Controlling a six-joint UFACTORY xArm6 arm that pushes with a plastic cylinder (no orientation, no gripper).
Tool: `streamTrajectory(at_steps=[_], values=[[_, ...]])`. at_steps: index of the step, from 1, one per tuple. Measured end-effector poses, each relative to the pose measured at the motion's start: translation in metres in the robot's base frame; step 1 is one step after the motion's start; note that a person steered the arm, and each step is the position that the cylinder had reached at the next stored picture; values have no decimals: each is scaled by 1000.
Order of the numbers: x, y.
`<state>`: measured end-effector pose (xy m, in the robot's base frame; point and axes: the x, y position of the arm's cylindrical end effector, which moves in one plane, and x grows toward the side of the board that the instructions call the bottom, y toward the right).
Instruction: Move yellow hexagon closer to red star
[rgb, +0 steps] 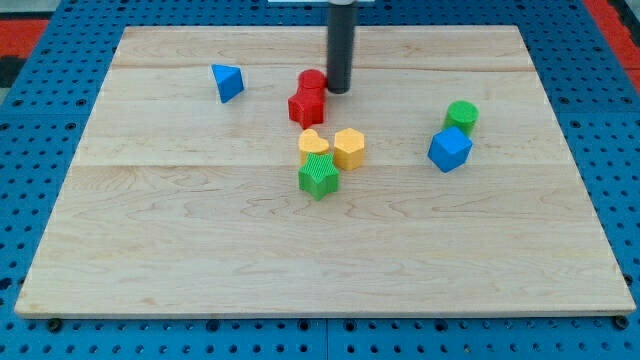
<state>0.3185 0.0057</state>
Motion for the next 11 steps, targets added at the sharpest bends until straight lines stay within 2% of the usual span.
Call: streamTrajectory(at_steps=[2,3,5,7,9,11], values=[[-2,-5],[4,49],[73,86],[137,78],[124,17],[99,14]])
